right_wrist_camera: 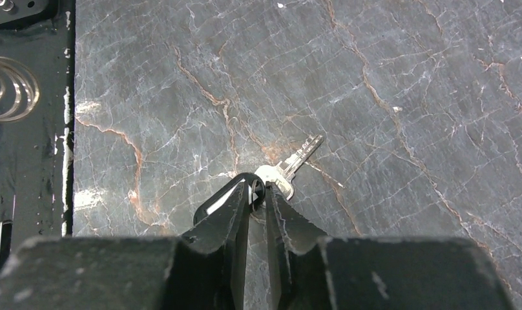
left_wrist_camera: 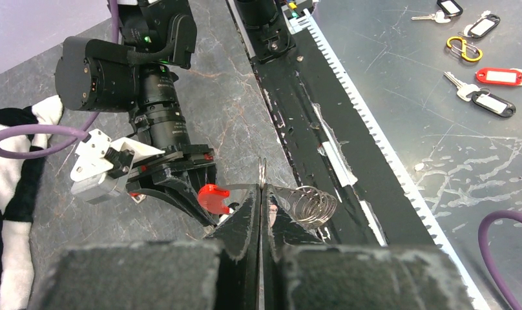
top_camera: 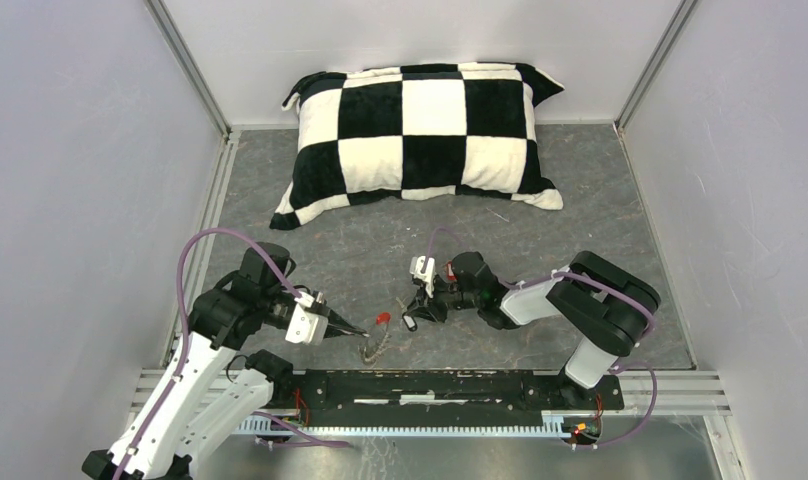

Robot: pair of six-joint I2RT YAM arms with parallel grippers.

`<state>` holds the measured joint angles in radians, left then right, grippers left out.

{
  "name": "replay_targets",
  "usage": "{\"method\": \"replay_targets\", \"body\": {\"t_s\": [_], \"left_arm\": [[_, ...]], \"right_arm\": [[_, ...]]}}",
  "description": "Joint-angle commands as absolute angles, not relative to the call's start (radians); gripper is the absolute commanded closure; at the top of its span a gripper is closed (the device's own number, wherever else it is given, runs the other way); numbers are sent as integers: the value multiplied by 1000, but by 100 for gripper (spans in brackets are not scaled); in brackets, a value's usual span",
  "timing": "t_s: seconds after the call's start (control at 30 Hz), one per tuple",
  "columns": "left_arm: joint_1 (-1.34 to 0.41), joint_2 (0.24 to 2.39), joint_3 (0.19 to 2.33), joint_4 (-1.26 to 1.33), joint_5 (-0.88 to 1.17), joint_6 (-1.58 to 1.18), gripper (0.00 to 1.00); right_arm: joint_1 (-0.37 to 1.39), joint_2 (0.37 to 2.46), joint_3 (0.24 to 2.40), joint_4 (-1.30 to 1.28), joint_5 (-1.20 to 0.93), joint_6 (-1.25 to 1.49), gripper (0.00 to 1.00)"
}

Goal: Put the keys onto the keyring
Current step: Pick up the key from the center of the board.

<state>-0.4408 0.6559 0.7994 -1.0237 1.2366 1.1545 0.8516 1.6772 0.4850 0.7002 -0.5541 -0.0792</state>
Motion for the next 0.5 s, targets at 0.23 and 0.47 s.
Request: {"method": "replay_targets", "body": {"t_s": [0.23, 0.47], "left_arm": [[-443, 647, 820, -1025, 1271, 1208, 98], [-443, 652, 822, -1027, 1272, 1212, 98]], "right_arm": [[848, 1698, 522, 652, -559, -116, 82], [848, 1696, 527, 672, -586, -114, 100]]}}
